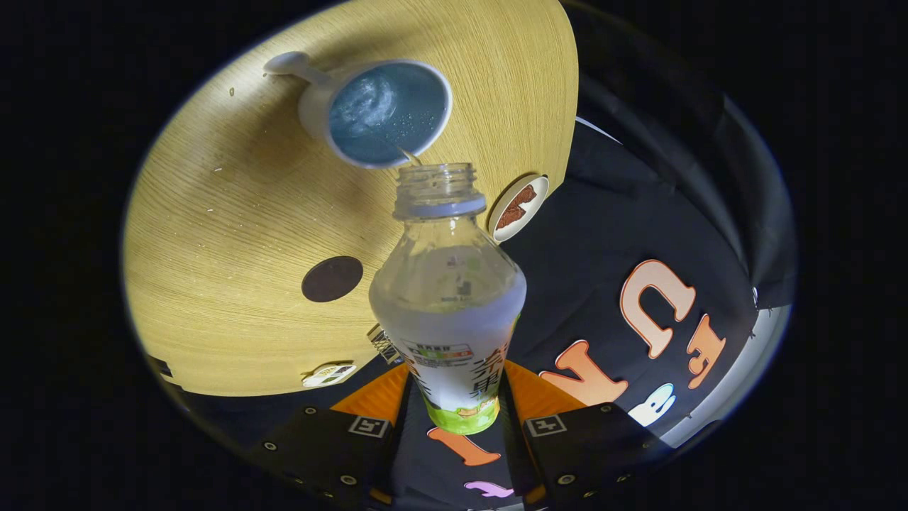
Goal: Take the bottle from table, then pour the juice into the cup, finally place the bottle on the coaster
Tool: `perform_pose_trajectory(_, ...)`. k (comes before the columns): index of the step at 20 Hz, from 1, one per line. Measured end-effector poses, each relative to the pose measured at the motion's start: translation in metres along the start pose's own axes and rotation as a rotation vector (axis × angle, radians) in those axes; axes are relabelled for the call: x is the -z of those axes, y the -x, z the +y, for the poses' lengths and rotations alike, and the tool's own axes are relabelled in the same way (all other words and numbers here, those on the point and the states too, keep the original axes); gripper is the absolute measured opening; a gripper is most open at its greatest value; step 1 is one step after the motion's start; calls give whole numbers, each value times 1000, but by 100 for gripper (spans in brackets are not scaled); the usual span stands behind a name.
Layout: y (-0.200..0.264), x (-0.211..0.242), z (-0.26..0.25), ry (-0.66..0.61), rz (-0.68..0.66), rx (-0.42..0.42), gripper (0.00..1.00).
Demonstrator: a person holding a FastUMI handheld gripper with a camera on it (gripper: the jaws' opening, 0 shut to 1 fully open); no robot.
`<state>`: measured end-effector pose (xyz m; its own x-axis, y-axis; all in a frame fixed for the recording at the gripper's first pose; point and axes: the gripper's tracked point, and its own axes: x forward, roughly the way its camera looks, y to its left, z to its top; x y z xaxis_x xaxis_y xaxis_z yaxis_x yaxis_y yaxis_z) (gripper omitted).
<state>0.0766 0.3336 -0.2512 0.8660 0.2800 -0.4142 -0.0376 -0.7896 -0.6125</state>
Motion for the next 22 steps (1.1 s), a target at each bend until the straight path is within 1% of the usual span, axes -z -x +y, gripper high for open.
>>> perform_pose_trajectory(7,0,-8,6,-40,-9,-5,55)
perform_pose_trajectory(9,-1,-13,16,-76,-15,-25,55)
perform_pose_trajectory(13,0,-15,24,-153,-17,-36,55)
perform_pose_trajectory(14,1,-12,27,-186,-11,-41,55)
perform_pose_trajectory(17,6,-7,34,-339,6,-69,56)
perform_pose_trajectory(18,13,-13,35,-396,-2,-87,56)
perform_pose_trajectory(20,17,-13,41,-532,-9,-117,56)
perform_pose_trajectory(22,24,-13,45,-699,-17,-150,56)
